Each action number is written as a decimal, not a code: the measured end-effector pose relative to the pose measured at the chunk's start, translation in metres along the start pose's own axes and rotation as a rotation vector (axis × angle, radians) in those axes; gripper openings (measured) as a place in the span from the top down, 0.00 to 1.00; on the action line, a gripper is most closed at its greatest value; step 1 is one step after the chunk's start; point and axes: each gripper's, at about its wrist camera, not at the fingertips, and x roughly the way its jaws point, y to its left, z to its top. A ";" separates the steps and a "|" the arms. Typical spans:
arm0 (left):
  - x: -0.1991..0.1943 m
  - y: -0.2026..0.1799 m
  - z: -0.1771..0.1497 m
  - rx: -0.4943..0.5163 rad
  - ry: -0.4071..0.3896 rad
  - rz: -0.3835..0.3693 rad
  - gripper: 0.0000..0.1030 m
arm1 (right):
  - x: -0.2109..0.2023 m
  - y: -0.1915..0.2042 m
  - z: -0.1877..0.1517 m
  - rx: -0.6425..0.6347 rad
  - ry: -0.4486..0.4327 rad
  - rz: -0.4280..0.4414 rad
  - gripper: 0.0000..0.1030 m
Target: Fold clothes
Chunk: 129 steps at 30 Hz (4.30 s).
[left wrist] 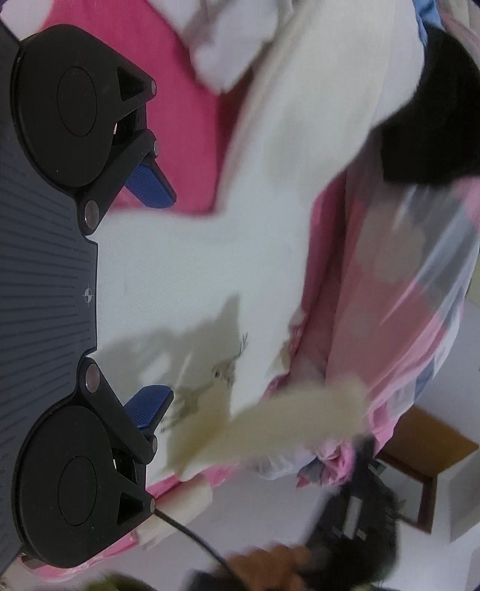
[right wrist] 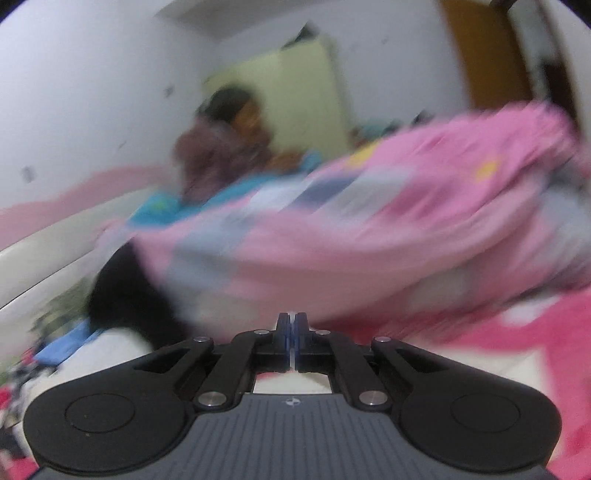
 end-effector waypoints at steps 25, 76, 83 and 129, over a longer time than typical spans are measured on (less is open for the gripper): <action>0.144 -0.026 0.037 0.039 0.133 0.160 0.40 | -0.091 -0.259 -0.217 0.714 -0.232 -0.123 0.79; 0.101 0.023 0.067 0.015 -0.077 0.420 0.68 | -0.091 -0.276 -0.231 0.804 -0.201 -0.178 0.81; 0.123 -0.022 0.047 0.182 0.015 0.179 0.66 | -0.090 -0.274 -0.231 0.789 -0.199 -0.187 0.81; 0.140 0.039 0.024 -0.053 -0.022 -0.099 0.65 | 0.144 -0.286 -0.074 0.126 0.163 -0.520 0.82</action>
